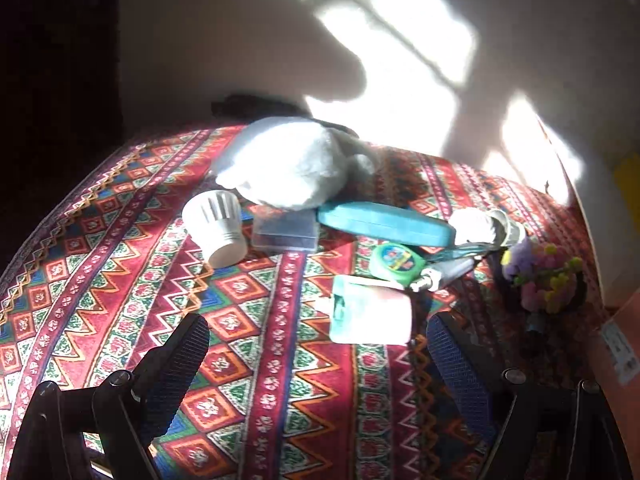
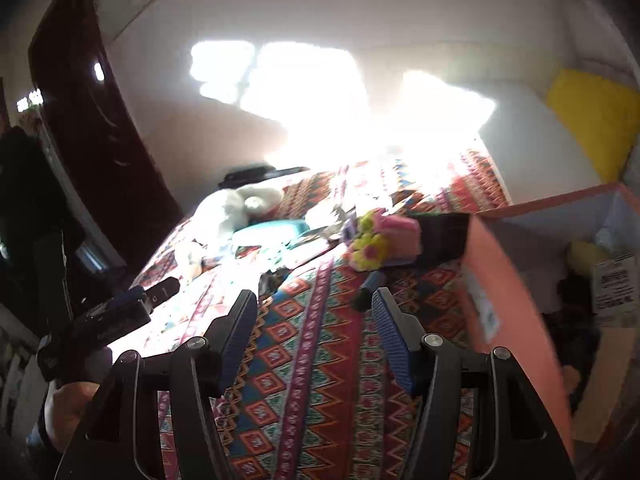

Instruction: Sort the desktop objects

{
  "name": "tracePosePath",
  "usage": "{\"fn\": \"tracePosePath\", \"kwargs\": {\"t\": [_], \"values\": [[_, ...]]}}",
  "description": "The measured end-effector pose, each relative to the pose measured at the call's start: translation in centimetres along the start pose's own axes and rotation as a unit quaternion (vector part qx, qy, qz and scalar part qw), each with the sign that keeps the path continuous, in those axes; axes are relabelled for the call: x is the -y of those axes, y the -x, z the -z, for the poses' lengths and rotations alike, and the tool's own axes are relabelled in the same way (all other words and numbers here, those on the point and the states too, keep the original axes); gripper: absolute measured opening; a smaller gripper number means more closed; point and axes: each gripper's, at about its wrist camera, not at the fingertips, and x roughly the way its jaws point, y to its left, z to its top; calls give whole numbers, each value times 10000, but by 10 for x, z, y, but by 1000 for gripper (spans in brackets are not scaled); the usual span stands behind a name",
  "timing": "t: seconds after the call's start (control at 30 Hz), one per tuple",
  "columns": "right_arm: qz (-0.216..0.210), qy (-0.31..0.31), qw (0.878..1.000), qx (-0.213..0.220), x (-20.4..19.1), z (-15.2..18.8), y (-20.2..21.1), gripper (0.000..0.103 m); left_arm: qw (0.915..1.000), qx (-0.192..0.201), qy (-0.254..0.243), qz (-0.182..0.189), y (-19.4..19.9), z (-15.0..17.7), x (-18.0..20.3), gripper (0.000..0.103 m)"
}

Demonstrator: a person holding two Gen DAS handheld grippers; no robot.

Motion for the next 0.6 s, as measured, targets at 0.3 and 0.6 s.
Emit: {"fn": "tracePosePath", "kwargs": {"t": [0.3,0.6], "values": [[-1116,-897,9807,-1330,-29,-13,-176,68,9957,-676,628,-45,-101,-40,-69,92],[-677,-294,9879,-1363,-66,-16,-278,94,9932,-845,770,197,-170,-58,-71,92]]}}
